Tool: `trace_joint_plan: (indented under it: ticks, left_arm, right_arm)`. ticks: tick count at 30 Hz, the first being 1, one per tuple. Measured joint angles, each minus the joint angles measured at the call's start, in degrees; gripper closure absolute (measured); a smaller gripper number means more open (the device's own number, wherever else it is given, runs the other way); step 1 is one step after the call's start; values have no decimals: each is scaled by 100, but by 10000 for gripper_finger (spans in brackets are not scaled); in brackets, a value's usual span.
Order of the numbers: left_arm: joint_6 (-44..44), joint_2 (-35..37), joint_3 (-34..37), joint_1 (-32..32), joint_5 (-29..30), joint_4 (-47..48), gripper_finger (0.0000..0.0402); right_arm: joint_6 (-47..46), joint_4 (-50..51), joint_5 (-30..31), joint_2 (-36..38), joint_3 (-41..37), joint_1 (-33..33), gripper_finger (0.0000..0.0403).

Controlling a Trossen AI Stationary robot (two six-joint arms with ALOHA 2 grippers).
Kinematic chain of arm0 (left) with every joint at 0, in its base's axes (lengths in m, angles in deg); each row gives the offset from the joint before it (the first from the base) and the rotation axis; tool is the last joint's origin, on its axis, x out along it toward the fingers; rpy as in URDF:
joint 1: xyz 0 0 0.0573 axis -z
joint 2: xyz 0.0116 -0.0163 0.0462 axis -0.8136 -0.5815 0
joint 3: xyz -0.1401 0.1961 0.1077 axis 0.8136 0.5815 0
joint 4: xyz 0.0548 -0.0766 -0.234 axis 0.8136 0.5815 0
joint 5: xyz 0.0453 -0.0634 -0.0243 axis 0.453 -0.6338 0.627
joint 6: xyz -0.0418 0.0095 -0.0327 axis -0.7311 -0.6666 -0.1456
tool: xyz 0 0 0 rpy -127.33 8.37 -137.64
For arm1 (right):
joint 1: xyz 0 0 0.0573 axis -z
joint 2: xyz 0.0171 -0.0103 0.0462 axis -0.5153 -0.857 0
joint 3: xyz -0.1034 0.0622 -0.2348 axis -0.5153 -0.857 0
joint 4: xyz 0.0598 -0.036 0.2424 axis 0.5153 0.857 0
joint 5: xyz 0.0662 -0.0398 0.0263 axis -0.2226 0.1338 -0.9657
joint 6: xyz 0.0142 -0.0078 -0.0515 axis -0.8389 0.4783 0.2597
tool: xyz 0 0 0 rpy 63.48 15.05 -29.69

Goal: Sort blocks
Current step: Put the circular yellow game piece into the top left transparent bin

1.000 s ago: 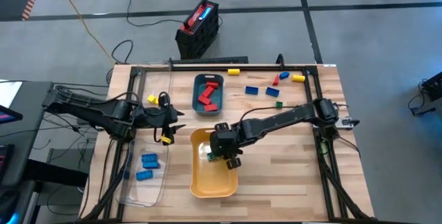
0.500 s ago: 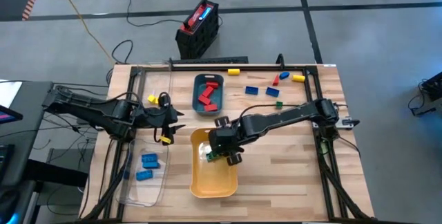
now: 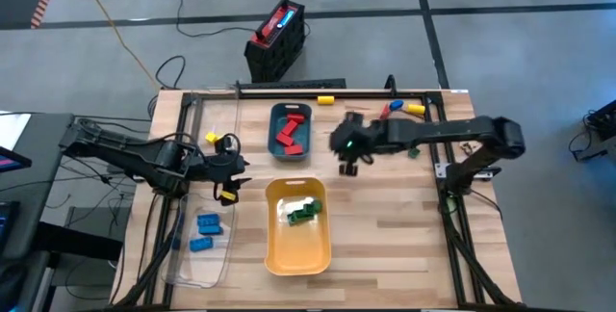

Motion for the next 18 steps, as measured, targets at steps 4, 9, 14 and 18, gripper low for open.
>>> trace_joint_plan:
  ticks: [4, 9, 14, 18]
  left_arm:
    - [-1, 0, 0, 0, 3, 0, 205]
    - [0, 0, 0, 0, 5, 0, 205]
    - [53, 0, 0, 0, 131, -15, 205]
    - [59, 0, 0, 0, 178, -13, 205]
  right_arm:
    - [-392, -166, -1, 501, -1019, 697, 195]
    - [-594, -46, -42, 895, -1760, 1440, 179]
    - [-535, 403, -57, 970, -1843, 2110, 162]
    - [-669, 527, -67, 970, -1843, 2793, 155]
